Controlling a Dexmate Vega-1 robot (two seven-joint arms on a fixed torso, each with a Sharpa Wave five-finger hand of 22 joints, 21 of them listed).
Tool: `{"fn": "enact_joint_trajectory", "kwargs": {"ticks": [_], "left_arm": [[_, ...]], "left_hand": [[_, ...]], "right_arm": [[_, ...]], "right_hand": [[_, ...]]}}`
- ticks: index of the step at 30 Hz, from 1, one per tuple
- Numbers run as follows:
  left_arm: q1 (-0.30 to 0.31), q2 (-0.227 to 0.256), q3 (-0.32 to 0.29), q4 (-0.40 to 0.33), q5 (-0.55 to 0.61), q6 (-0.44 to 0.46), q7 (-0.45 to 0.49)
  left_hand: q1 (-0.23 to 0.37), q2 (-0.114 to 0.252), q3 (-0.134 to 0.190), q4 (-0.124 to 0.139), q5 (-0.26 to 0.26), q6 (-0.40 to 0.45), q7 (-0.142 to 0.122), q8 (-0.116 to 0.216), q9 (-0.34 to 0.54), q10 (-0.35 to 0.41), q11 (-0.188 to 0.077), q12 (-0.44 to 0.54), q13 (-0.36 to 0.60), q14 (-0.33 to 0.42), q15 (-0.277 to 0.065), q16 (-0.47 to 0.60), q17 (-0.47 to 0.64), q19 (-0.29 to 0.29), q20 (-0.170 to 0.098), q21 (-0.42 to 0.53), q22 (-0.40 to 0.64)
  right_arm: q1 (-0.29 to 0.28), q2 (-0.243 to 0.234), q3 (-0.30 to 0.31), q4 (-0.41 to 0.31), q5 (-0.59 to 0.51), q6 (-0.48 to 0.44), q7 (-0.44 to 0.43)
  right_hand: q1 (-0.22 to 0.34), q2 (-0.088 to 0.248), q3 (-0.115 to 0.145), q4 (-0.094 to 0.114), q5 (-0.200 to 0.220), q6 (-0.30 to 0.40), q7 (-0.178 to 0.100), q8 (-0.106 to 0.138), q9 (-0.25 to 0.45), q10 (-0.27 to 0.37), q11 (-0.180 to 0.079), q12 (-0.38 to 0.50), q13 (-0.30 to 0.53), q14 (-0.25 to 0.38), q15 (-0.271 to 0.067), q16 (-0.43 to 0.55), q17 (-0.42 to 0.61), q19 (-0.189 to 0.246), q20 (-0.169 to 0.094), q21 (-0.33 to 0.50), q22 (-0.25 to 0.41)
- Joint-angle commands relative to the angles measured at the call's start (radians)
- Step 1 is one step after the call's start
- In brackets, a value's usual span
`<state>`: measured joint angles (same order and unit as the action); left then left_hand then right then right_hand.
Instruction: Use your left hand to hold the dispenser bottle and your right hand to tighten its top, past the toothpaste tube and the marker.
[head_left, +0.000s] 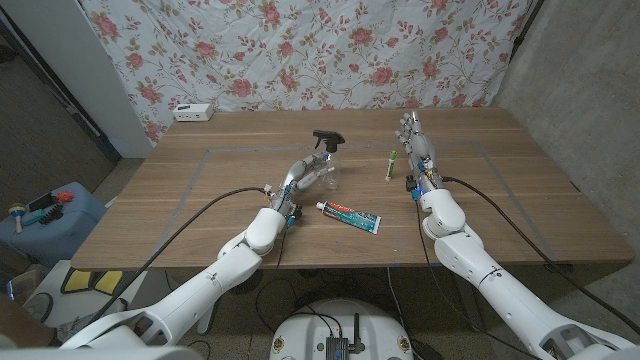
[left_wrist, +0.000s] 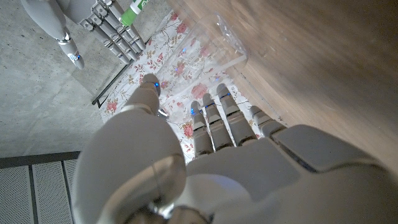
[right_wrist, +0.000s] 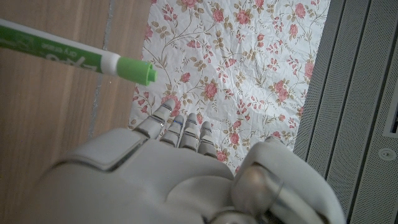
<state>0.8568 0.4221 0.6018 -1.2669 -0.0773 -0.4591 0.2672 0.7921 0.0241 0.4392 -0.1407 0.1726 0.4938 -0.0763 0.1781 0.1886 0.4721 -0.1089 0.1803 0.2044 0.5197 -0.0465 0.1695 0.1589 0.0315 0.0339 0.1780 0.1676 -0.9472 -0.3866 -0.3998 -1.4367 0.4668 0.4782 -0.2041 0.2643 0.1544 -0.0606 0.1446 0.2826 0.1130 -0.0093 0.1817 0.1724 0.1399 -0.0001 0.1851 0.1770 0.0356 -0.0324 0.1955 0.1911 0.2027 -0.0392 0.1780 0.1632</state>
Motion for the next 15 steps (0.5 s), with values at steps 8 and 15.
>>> {"fn": "enact_joint_trajectory", "kwargs": {"ticks": [8, 15], "left_arm": [[0.015, 0.004, 0.001, -0.004, -0.008, 0.008, 0.006], [0.022, 0.008, -0.001, -0.008, -0.008, 0.004, 0.009]], "left_hand": [[-0.006, 0.004, -0.005, -0.002, 0.004, -0.004, 0.0, 0.006, 0.001, -0.002, 0.004, 0.006, -0.003, -0.005, -0.122, 0.002, 0.002, 0.005, 0.001, 0.009, 0.003], [-0.006, 0.006, -0.007, -0.002, 0.004, -0.002, -0.002, 0.007, 0.001, 0.0, 0.003, 0.008, -0.005, -0.007, -0.121, 0.003, 0.002, 0.01, 0.003, 0.011, 0.003]], "right_arm": [[-0.006, 0.007, 0.001, 0.009, 0.005, 0.012, 0.003], [-0.009, 0.003, 0.0, 0.003, 0.022, -0.002, 0.014]], "right_hand": [[-0.008, -0.002, 0.005, 0.0, 0.009, 0.016, 0.003, 0.011, 0.003, 0.015, 0.0, 0.006, 0.002, 0.012, -0.013, 0.002, -0.001, 0.013, -0.059, 0.01, 0.002], [-0.011, -0.002, 0.006, 0.0, 0.01, 0.017, 0.003, 0.01, 0.003, 0.024, 0.011, 0.009, 0.002, 0.009, -0.009, 0.0, -0.001, 0.013, -0.052, 0.009, 0.002]]}}
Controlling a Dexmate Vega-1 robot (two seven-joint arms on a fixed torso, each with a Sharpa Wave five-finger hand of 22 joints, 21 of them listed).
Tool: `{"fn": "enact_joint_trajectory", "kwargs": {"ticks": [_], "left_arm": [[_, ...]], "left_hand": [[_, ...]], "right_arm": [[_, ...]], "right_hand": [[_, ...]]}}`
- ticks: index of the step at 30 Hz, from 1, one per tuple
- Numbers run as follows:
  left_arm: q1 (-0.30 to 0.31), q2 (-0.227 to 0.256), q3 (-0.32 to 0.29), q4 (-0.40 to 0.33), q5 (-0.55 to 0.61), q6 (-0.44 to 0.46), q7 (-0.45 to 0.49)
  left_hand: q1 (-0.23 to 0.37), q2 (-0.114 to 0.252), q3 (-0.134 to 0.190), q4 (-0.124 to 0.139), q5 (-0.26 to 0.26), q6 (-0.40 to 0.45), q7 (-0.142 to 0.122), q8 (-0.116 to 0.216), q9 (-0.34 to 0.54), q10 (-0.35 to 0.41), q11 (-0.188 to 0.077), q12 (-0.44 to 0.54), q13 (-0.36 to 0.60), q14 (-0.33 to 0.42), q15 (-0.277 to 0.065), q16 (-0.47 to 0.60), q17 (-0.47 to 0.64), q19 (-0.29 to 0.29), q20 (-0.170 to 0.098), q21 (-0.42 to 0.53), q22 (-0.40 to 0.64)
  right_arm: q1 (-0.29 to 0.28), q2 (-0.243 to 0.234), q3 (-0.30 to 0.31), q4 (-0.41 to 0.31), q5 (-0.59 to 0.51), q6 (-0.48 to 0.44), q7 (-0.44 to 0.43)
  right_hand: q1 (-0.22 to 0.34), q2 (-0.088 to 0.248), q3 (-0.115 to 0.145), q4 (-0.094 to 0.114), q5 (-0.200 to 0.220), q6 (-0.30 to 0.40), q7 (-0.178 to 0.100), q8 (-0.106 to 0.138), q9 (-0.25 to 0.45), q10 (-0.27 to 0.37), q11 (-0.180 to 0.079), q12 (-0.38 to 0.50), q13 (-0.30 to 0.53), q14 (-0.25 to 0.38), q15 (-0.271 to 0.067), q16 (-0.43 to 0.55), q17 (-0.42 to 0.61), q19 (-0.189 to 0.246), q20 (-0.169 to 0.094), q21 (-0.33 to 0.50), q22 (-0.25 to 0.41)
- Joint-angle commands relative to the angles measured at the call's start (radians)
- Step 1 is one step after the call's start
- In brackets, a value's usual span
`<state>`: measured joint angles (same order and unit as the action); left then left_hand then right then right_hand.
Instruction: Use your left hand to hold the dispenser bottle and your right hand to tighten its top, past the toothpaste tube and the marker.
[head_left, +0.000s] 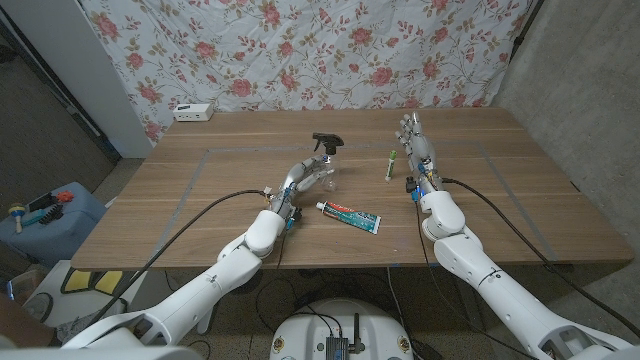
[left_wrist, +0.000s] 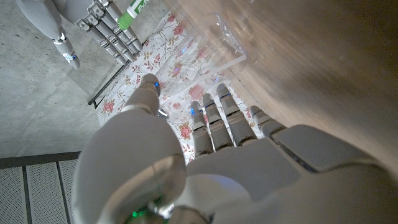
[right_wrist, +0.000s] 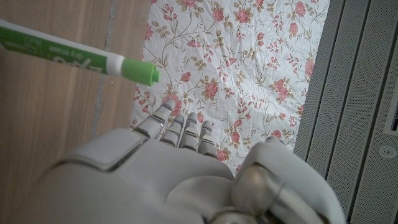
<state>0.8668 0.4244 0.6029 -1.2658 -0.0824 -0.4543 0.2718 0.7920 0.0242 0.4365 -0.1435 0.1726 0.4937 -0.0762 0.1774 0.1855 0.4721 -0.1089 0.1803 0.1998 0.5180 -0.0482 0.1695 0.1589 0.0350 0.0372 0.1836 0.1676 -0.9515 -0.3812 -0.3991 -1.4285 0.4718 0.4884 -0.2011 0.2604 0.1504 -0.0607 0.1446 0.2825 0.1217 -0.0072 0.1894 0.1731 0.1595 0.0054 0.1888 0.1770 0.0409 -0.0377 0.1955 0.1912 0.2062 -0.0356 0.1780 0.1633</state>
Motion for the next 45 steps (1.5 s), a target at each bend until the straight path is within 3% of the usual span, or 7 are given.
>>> {"fn": "enact_joint_trajectory", "kwargs": {"ticks": [1, 29, 35, 41, 45], "left_arm": [[0.013, 0.007, -0.003, -0.011, -0.003, 0.002, 0.005], [0.031, 0.024, -0.011, -0.031, -0.019, 0.025, -0.002], [0.034, 0.025, -0.013, -0.031, -0.021, 0.017, -0.002], [0.038, 0.028, -0.017, -0.037, -0.024, 0.018, -0.001], [0.04, 0.031, -0.021, -0.039, -0.032, 0.012, -0.006]], "left_hand": [[-0.006, 0.006, -0.004, 0.001, 0.004, -0.002, -0.003, 0.008, 0.004, 0.0, 0.003, 0.008, 0.0, -0.005, -0.119, 0.003, 0.002, 0.007, 0.0, 0.005, 0.003], [-0.011, 0.008, -0.011, 0.001, 0.004, -0.001, -0.012, 0.01, 0.004, -0.003, 0.002, 0.011, -0.005, -0.01, -0.114, 0.004, 0.002, 0.018, 0.005, 0.008, 0.003], [-0.012, 0.009, -0.013, 0.001, 0.004, -0.006, -0.019, 0.009, 0.004, -0.011, 0.001, 0.009, -0.005, -0.013, -0.113, 0.004, 0.002, 0.019, 0.008, 0.008, 0.003], [-0.015, 0.014, -0.018, 0.001, 0.004, -0.032, -0.036, 0.002, 0.004, -0.049, 0.01, 0.001, -0.007, -0.048, -0.099, -0.002, 0.002, 0.022, 0.016, 0.008, 0.004], [-0.02, 0.012, -0.028, 0.001, 0.002, -0.065, -0.039, -0.002, 0.003, -0.081, 0.001, 0.001, -0.008, -0.092, -0.089, -0.003, 0.004, 0.019, 0.022, 0.006, 0.004]], "right_arm": [[-0.005, -0.002, -0.001, -0.005, 0.018, -0.012, 0.012], [-0.009, 0.017, -0.004, 0.019, 0.014, 0.001, -0.004], [-0.011, 0.018, -0.004, 0.017, 0.012, 0.003, -0.007], [-0.014, 0.019, -0.005, 0.016, 0.013, 0.002, -0.008], [-0.016, 0.02, -0.005, 0.016, 0.012, 0.003, -0.01]], "right_hand": [[-0.007, 0.002, 0.007, 0.0, 0.01, 0.008, 0.001, 0.002, 0.003, 0.004, 0.006, 0.005, 0.002, 0.003, -0.003, 0.0, -0.001, 0.01, -0.056, 0.009, 0.002], [-0.012, 0.002, 0.011, -0.001, 0.012, 0.014, 0.0, 0.001, 0.003, 0.009, 0.005, 0.004, 0.003, 0.007, -0.001, 0.001, -0.001, 0.014, -0.051, 0.01, 0.002], [-0.013, 0.002, 0.014, -0.003, 0.013, 0.018, -0.03, 0.002, 0.004, 0.011, 0.006, 0.003, 0.003, 0.009, 0.002, 0.001, -0.001, 0.017, -0.05, 0.01, 0.002], [-0.013, 0.001, 0.016, -0.004, 0.014, 0.021, -0.015, 0.002, 0.004, 0.01, 0.004, 0.002, 0.003, 0.012, 0.005, 0.001, -0.002, 0.018, -0.046, 0.01, 0.002], [-0.014, 0.001, 0.017, -0.004, 0.014, 0.022, -0.013, 0.002, 0.004, 0.012, 0.007, 0.003, 0.004, 0.012, 0.006, 0.001, -0.002, 0.018, -0.044, 0.01, 0.003]]}}
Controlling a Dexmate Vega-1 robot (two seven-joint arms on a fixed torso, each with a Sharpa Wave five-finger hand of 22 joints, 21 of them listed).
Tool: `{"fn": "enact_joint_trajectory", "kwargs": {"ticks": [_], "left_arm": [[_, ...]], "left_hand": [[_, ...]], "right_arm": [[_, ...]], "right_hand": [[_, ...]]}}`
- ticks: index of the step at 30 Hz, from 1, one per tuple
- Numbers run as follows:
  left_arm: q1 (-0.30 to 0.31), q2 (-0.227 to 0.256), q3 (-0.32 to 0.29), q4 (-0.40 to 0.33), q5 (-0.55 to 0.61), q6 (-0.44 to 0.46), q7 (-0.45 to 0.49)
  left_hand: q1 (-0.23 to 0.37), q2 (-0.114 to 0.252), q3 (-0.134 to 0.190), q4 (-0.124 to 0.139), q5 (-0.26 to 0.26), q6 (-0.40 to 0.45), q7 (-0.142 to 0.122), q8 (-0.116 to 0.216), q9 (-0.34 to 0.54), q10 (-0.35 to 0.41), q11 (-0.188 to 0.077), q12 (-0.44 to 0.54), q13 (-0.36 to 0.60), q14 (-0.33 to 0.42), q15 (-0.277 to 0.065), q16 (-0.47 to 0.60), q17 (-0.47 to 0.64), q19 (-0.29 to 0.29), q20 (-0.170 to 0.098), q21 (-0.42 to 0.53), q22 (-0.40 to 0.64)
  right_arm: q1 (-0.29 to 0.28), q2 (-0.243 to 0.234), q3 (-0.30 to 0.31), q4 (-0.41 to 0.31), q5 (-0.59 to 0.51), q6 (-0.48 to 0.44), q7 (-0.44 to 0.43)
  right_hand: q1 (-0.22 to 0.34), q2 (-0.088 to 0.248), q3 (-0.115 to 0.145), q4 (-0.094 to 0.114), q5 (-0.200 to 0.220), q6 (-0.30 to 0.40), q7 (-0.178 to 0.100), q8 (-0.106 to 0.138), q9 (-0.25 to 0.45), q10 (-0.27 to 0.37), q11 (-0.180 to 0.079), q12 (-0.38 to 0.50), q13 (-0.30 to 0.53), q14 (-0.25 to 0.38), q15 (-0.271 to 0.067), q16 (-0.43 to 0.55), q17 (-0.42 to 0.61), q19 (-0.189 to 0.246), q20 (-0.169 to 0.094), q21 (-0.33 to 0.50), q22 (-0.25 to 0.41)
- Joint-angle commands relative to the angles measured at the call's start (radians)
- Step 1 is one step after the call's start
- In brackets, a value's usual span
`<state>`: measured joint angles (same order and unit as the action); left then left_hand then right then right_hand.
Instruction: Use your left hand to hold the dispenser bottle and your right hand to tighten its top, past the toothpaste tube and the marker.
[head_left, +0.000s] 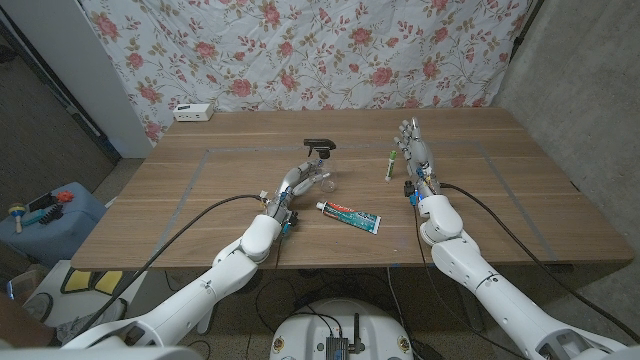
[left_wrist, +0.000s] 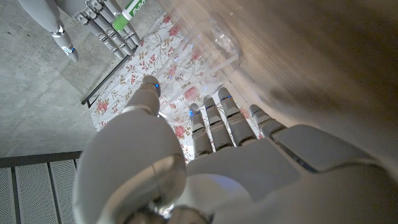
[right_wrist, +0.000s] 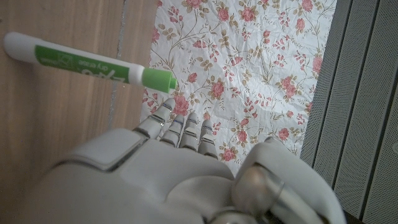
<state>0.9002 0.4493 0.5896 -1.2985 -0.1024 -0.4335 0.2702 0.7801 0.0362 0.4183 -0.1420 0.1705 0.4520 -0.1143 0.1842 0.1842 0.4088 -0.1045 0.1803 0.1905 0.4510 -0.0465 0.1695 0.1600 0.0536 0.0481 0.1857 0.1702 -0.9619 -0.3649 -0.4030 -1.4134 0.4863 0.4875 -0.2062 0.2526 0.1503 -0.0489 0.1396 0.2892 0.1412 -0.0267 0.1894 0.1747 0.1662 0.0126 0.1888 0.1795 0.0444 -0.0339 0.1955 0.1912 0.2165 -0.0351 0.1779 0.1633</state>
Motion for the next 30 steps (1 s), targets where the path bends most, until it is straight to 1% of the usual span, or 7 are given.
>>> {"fn": "enact_joint_trajectory", "kwargs": {"ticks": [1, 6, 9, 13, 22, 24, 30], "left_arm": [[0.008, 0.007, -0.01, -0.01, -0.013, -0.007, -0.004], [0.01, 0.019, -0.015, -0.025, -0.018, 0.0, -0.013], [0.011, 0.024, -0.019, -0.036, -0.021, 0.011, -0.016], [0.011, 0.029, -0.021, -0.043, -0.027, 0.017, -0.025], [0.011, 0.034, -0.022, -0.047, -0.033, 0.016, -0.037], [0.016, 0.036, -0.024, -0.059, -0.031, 0.034, -0.028], [0.015, 0.035, -0.029, -0.049, -0.047, 0.009, -0.04]], "left_hand": [[-0.009, -0.001, -0.012, -0.001, 0.003, -0.034, -0.001, -0.011, 0.004, -0.019, -0.002, 0.002, 0.001, -0.031, -0.087, -0.003, 0.002, 0.0, 0.012, 0.004, 0.001], [-0.019, -0.011, -0.026, -0.001, 0.002, -0.065, 0.005, -0.012, 0.003, -0.058, 0.007, -0.002, 0.0, -0.069, -0.073, -0.005, 0.003, -0.004, 0.018, 0.003, 0.001], [-0.024, -0.018, -0.033, -0.001, 0.003, -0.077, 0.004, -0.01, 0.002, -0.073, 0.005, -0.001, -0.001, -0.095, -0.065, -0.006, 0.003, -0.006, 0.021, 0.002, 0.001], [-0.028, -0.023, -0.04, 0.0, 0.004, -0.091, 0.007, -0.01, 0.001, -0.094, 0.011, -0.003, -0.001, -0.114, -0.061, -0.005, 0.004, -0.012, 0.027, 0.0, 0.001], [-0.035, -0.029, -0.049, 0.001, 0.006, -0.106, 0.008, -0.01, 0.0, -0.106, 0.011, 0.001, -0.002, -0.128, -0.054, -0.002, 0.004, -0.018, 0.034, -0.001, 0.001], [-0.036, -0.03, -0.05, 0.001, 0.006, -0.107, 0.008, -0.009, 0.0, -0.108, 0.01, 0.001, -0.002, -0.13, -0.054, -0.001, 0.004, -0.019, 0.035, -0.001, 0.001], [-0.038, -0.032, -0.054, 0.001, 0.007, -0.114, 0.009, -0.009, 0.0, -0.116, 0.009, 0.001, -0.003, -0.14, -0.054, -0.002, 0.004, -0.021, 0.037, -0.001, 0.001]], "right_arm": [[-0.006, 0.004, -0.001, 0.001, -0.003, 0.003, -0.007], [-0.009, 0.005, -0.001, -0.001, -0.005, 0.004, -0.01], [-0.011, 0.005, -0.001, -0.003, -0.006, 0.004, -0.012], [-0.015, 0.004, -0.001, -0.008, -0.007, 0.003, -0.016], [-0.019, 0.006, 0.0, -0.007, -0.006, 0.004, -0.017], [-0.02, 0.006, -0.001, -0.008, -0.007, 0.004, -0.019], [-0.022, 0.003, 0.0, -0.011, -0.005, 0.004, -0.017]], "right_hand": [[-0.006, 0.001, 0.005, 0.001, 0.008, 0.002, 0.006, 0.001, 0.002, 0.006, 0.0, 0.003, 0.001, 0.009, 0.003, 0.001, -0.002, 0.008, -0.044, 0.01, 0.002], [-0.007, 0.001, 0.006, 0.0, 0.008, 0.002, 0.008, 0.001, 0.003, 0.005, -0.003, 0.002, 0.001, 0.008, 0.003, 0.001, -0.001, 0.008, -0.043, 0.01, 0.003], [-0.007, 0.001, 0.007, 0.0, 0.008, 0.002, 0.009, 0.001, 0.003, 0.005, 0.0, 0.002, 0.001, 0.009, 0.004, 0.001, -0.001, 0.008, -0.042, 0.009, 0.003], [-0.007, 0.001, 0.008, 0.0, 0.008, 0.002, 0.009, 0.0, 0.003, 0.003, -0.002, 0.001, 0.001, 0.009, 0.004, 0.0, -0.001, 0.008, -0.041, 0.009, 0.003], [-0.008, 0.0, 0.009, -0.001, 0.009, 0.001, 0.01, -0.001, 0.003, 0.004, 0.001, 0.001, 0.001, 0.008, 0.009, 0.0, -0.001, 0.009, -0.039, 0.01, 0.003], [-0.009, 0.0, 0.009, -0.001, 0.009, 0.001, 0.011, -0.001, 0.003, 0.003, 0.0, 0.001, 0.001, 0.008, 0.009, 0.0, -0.001, 0.01, -0.038, 0.01, 0.003], [-0.009, -0.001, 0.01, -0.001, 0.009, 0.0, 0.012, -0.001, 0.003, 0.003, 0.001, 0.001, 0.001, 0.008, 0.009, 0.0, -0.001, 0.01, -0.038, 0.01, 0.003]]}}
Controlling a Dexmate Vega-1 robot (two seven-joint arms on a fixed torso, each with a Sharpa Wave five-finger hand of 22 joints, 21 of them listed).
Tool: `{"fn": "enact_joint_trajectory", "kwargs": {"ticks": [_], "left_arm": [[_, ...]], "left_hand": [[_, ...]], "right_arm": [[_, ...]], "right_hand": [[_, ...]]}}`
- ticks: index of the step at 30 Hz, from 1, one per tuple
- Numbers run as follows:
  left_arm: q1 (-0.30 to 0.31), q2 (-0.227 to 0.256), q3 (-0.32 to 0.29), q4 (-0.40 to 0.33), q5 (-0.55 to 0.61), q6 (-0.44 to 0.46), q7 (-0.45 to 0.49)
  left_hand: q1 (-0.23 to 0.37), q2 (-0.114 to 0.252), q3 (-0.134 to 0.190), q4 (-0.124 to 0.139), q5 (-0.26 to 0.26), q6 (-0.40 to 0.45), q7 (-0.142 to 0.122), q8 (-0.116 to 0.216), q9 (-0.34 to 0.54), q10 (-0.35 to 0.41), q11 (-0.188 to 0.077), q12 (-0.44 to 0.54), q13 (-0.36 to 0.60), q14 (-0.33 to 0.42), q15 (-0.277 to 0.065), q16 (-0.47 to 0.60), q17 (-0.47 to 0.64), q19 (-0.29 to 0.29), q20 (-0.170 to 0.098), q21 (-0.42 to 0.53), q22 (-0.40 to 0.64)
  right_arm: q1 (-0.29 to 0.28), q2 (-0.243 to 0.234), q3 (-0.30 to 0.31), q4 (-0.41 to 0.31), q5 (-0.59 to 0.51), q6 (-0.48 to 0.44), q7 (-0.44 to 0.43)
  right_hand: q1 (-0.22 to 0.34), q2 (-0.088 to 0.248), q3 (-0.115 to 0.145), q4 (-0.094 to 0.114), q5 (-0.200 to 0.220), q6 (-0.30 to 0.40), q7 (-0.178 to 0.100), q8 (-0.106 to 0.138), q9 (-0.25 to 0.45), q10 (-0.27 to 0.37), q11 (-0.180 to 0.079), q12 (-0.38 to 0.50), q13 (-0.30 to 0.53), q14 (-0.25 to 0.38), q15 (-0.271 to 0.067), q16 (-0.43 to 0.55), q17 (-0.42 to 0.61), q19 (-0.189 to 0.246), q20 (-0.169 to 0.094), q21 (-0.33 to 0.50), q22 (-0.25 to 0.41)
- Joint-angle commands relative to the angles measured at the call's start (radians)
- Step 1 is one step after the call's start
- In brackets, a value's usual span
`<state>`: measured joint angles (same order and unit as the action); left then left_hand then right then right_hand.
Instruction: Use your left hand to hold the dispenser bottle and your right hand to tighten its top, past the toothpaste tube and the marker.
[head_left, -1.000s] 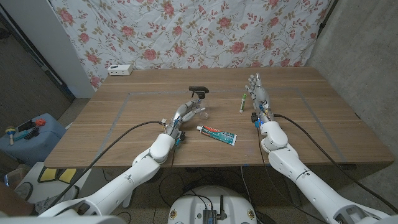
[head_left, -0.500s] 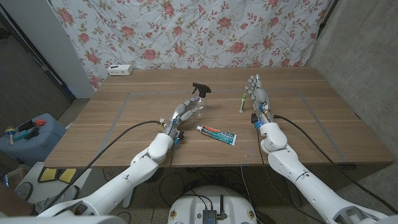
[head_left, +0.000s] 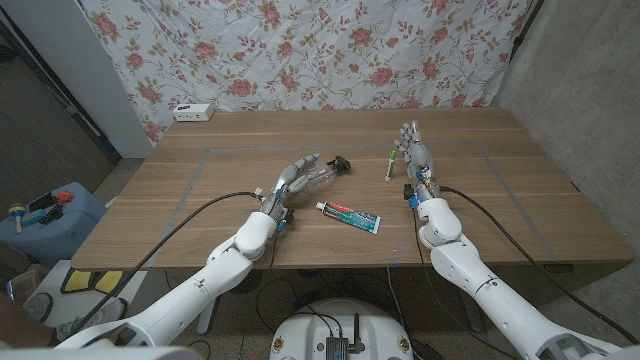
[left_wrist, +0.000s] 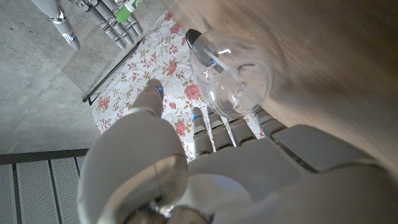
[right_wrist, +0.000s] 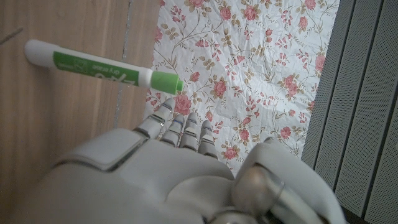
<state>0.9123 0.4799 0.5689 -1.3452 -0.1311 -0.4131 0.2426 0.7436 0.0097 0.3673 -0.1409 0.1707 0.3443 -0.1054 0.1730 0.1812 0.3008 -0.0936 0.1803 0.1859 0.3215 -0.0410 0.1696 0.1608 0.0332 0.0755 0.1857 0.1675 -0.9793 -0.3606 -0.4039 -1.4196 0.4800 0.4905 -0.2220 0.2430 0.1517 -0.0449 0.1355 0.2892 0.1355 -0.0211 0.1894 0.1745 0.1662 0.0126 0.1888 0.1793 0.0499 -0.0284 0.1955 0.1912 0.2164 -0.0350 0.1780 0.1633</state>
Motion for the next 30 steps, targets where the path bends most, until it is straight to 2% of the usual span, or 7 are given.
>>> {"fn": "enact_joint_trajectory", "kwargs": {"ticks": [1, 8, 11, 15, 24, 25, 30], "left_arm": [[0.003, 0.004, -0.01, -0.002, -0.022, -0.016, -0.016], [0.005, 0.016, -0.03, -0.017, -0.055, -0.029, -0.039], [0.004, 0.025, -0.037, -0.026, -0.069, -0.034, -0.056], [0.002, 0.033, -0.047, -0.029, -0.093, -0.044, -0.081], [0.001, 0.047, -0.065, -0.043, -0.136, -0.043, -0.123], [0.004, 0.05, -0.069, -0.052, -0.138, -0.031, -0.118], [0.005, 0.052, -0.081, -0.046, -0.154, -0.049, -0.129]], "left_hand": [[-0.003, -0.007, -0.005, 0.0, 0.007, -0.009, 0.003, 0.002, 0.003, -0.013, -0.002, 0.0, 0.002, -0.015, -0.058, -0.002, 0.004, 0.0, 0.01, -0.001, 0.004], [-0.05, -0.016, -0.037, 0.021, 0.011, -0.061, 0.008, 0.0, 0.001, -0.069, 0.008, -0.001, 0.001, -0.087, -0.044, -0.004, 0.005, -0.029, 0.016, -0.004, 0.004], [-0.079, -0.011, -0.052, 0.034, 0.012, -0.092, 0.01, 0.0, 0.0, -0.102, 0.011, -0.001, 0.0, -0.129, -0.024, -0.006, 0.005, -0.047, 0.019, -0.005, 0.005], [-0.103, -0.007, -0.064, 0.044, 0.012, -0.107, 0.016, 0.001, 0.0, -0.128, 0.02, -0.002, -0.001, -0.157, -0.017, -0.004, 0.005, -0.061, 0.022, -0.005, 0.005], [-0.154, 0.004, -0.084, 0.069, 0.012, -0.138, 0.036, 0.001, -0.001, -0.163, 0.031, 0.0, -0.002, -0.207, 0.003, -0.005, 0.006, -0.079, 0.027, -0.004, 0.005], [-0.17, 0.024, -0.083, 0.083, 0.013, -0.147, 0.046, 0.001, 0.0, -0.17, 0.04, 0.001, -0.002, -0.213, 0.01, -0.001, 0.009, -0.08, 0.034, -0.003, 0.005], [-0.191, 0.043, -0.084, 0.097, 0.014, -0.167, 0.055, -0.001, -0.001, -0.178, 0.05, 0.003, -0.002, -0.222, 0.016, 0.001, 0.009, -0.079, 0.038, 0.0, 0.006]], "right_arm": [[-0.006, -0.002, 0.001, -0.006, 0.003, 0.0, 0.001], [-0.005, -0.014, 0.001, -0.01, 0.02, -0.009, 0.028], [-0.006, -0.023, 0.001, -0.019, 0.028, -0.021, 0.038], [-0.008, -0.038, 0.002, -0.035, 0.036, -0.041, 0.048], [-0.012, -0.067, 0.004, -0.077, 0.043, -0.098, 0.045], [-0.012, -0.07, 0.004, -0.081, 0.044, -0.104, 0.043], [-0.015, -0.082, 0.007, -0.097, 0.05, -0.128, 0.039]], "right_hand": [[0.0, -0.003, 0.006, 0.003, 0.009, 0.005, 0.006, -0.002, 0.003, 0.001, 0.0, 0.0, 0.002, 0.002, 0.004, 0.0, -0.001, 0.01, -0.038, 0.01, 0.003], [-0.004, -0.007, 0.006, 0.003, 0.009, -0.012, -0.004, -0.008, 0.003, -0.013, 0.002, -0.005, 0.002, -0.013, 0.006, -0.006, -0.001, 0.007, -0.034, 0.008, 0.003], [-0.006, -0.008, 0.005, 0.003, 0.009, -0.02, -0.003, -0.01, 0.002, -0.021, 0.003, -0.007, 0.002, -0.018, 0.006, -0.007, -0.001, 0.003, -0.034, 0.006, 0.003], [-0.011, -0.01, 0.004, 0.004, 0.009, -0.025, -0.002, -0.011, 0.002, -0.033, -0.004, -0.01, 0.001, -0.027, 0.007, -0.009, 0.0, -0.001, -0.035, 0.005, 0.003], [-0.02, -0.013, 0.001, 0.007, 0.009, -0.038, -0.001, -0.013, 0.002, -0.042, 0.0, -0.01, 0.001, -0.038, 0.008, -0.01, 0.0, -0.009, -0.04, 0.004, 0.003], [-0.021, -0.013, 0.001, 0.007, 0.009, -0.041, -0.001, -0.013, 0.002, -0.043, 0.0, -0.01, 0.001, -0.039, 0.008, -0.01, 0.0, -0.01, -0.04, 0.003, 0.003], [-0.026, -0.014, 0.0, 0.008, 0.009, -0.043, 0.0, -0.012, 0.001, -0.055, 0.001, -0.013, 0.001, -0.042, 0.008, -0.01, 0.001, -0.013, -0.04, 0.003, 0.003]]}}
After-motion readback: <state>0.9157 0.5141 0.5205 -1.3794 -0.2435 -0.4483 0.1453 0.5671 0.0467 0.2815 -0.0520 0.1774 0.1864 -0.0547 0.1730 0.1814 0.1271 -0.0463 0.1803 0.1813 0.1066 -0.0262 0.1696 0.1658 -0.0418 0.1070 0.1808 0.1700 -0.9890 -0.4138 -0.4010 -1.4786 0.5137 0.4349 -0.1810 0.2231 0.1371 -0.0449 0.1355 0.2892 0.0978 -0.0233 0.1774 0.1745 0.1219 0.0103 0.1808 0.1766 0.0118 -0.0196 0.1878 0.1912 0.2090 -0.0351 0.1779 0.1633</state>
